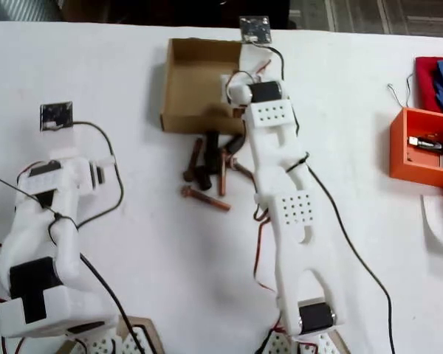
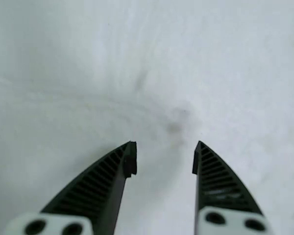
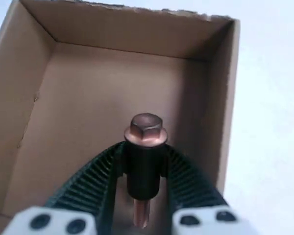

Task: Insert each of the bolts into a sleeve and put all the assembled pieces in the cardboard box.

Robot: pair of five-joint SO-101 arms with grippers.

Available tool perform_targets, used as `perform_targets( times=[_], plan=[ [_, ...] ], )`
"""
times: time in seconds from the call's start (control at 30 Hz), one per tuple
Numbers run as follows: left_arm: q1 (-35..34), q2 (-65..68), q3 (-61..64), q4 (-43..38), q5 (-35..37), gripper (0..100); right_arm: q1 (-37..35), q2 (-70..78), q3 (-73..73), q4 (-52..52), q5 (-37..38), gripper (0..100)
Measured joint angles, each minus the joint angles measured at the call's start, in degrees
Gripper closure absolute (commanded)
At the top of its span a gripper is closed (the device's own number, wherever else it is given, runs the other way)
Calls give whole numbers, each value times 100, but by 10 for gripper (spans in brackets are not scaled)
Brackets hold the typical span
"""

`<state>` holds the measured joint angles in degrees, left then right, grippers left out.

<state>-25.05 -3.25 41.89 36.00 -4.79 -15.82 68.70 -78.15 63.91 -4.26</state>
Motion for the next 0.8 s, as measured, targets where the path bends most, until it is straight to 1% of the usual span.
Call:
perform_targets(
  times=[0.3, 0.6, 0.73, 0.8],
  plan=[
    [0, 0, 0, 0, 0, 794, -9, 352, 0, -18, 0, 979],
    [0, 0, 0, 0, 0, 794, -9, 360, 0, -123, 0, 976],
    [0, 0, 0, 0, 0, 794, -9, 360, 0, -123, 0, 918],
    [0, 0, 0, 0, 0, 794, -18, 360, 0, -123, 0, 915]
  ],
)
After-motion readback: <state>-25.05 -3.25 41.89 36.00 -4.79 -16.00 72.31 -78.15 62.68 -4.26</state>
